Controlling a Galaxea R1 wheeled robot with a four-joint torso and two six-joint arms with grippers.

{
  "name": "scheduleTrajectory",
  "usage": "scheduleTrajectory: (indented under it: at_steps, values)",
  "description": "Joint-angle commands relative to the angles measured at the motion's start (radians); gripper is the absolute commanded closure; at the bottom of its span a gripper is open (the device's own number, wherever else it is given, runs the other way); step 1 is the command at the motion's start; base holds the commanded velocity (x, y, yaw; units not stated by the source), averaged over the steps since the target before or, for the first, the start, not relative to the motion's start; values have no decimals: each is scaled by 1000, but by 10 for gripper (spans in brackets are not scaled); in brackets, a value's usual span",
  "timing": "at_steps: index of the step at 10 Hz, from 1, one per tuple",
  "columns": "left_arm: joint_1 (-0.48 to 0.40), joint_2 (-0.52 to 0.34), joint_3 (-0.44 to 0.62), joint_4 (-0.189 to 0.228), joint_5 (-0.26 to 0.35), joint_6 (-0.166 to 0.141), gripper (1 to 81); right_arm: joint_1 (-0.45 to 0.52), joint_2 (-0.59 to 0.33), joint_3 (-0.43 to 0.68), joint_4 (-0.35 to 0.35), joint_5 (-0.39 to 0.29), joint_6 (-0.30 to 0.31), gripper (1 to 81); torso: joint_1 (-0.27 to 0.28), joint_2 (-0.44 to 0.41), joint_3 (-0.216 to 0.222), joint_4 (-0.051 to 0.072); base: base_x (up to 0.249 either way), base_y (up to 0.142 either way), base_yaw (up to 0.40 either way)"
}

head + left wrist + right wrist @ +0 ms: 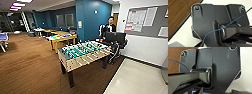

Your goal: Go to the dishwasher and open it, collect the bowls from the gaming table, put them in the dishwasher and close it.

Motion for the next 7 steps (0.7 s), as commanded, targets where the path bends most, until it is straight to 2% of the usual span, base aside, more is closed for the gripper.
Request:
scheduleTrajectory:
  at_steps: [1,7]
  values:
    - [-40,1,-4,9,53,8,10,48,3,5,-10,-54,-5,10,0,0,0,0,0,0,334]
    - [-40,1,-4,9,53,8,10,50,13,5,-10,-54,-5,10,0,0,0,0,0,0,327]
